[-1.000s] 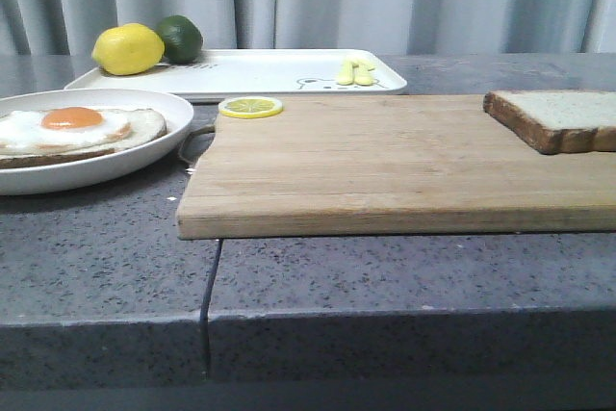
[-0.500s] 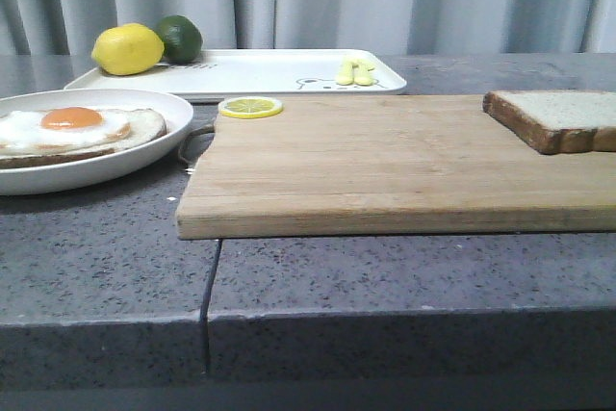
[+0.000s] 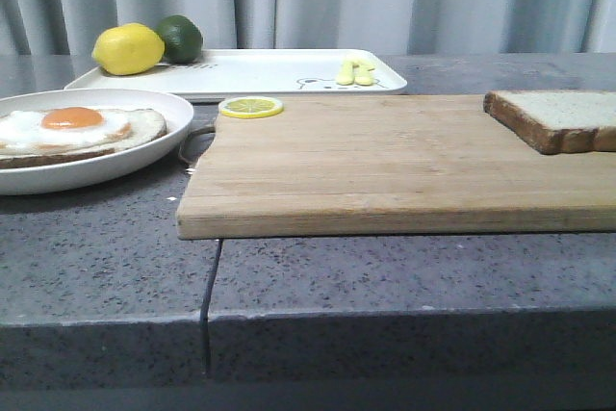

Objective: Place bread and move sandwich to tray
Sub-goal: 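Lower the right gripper and grasp the bread slice by its edge, then lift the bread and carry it with the right gripper over the egg plate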

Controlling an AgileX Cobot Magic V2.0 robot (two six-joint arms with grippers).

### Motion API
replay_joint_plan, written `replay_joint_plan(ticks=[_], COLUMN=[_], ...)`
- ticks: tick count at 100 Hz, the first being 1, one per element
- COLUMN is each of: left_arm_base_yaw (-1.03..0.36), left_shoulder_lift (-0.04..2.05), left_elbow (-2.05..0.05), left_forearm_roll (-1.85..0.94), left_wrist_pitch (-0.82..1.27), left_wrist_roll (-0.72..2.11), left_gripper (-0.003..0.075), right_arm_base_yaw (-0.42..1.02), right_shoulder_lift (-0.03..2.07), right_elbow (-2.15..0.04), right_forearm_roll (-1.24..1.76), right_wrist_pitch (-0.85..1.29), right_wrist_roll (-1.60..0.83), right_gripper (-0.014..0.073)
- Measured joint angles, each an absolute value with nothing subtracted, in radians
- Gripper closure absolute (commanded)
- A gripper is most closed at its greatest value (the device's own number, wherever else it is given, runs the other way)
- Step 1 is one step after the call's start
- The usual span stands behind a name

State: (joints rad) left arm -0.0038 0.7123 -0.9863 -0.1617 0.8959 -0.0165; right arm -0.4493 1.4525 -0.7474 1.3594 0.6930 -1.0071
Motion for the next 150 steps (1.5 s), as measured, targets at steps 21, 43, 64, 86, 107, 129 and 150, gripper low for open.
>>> replay_joint_plan(ticks=[21,43,64,86,107,129,150], left_arm_base_yaw=[-0.004,-0.004,-0.004,-0.004,-0.004,-0.004,-0.004], left_shoulder_lift=[0.712,0.712,0.712,0.712,0.712,0.712,0.712], left_elbow=[-0.986,-0.986,-0.986,-0.986,-0.986,-0.986,-0.986], left_forearm_roll=[-0.162,-0.162,-0.162,-0.162,-0.162,-0.162,-0.162], left_wrist_pitch=[0.896,0.896,0.896,0.896,0.896,0.896,0.896], left_wrist_roll=[-0.017,-0.017,-0.017,-0.017,-0.017,-0.017,-0.017], left_gripper=[0.0186,0.0186,0.0186,0.0186,0.0186,0.0186,0.0186], right_arm_base_yaw=[-0.449,-0.449,-0.449,-0.449,-0.451,-0.451,-0.451], right_shoulder_lift=[1.467,1.495,1.516,1.543,1.557,1.570,1.570], right_elbow=[-0.747,-0.747,-0.747,-0.747,-0.747,-0.747,-0.747], right_forearm_roll=[1.368,1.370,1.372,1.376,1.391,1.387,1.405], right_wrist_pitch=[0.718,0.742,0.755,0.786,0.815,0.818,0.838], right_wrist_roll=[-1.009,-1.009,-1.009,-1.009,-1.011,-1.013,-1.013], right_gripper=[0.0124,0.0124,0.0124,0.0124,0.0141,0.0461,0.0713])
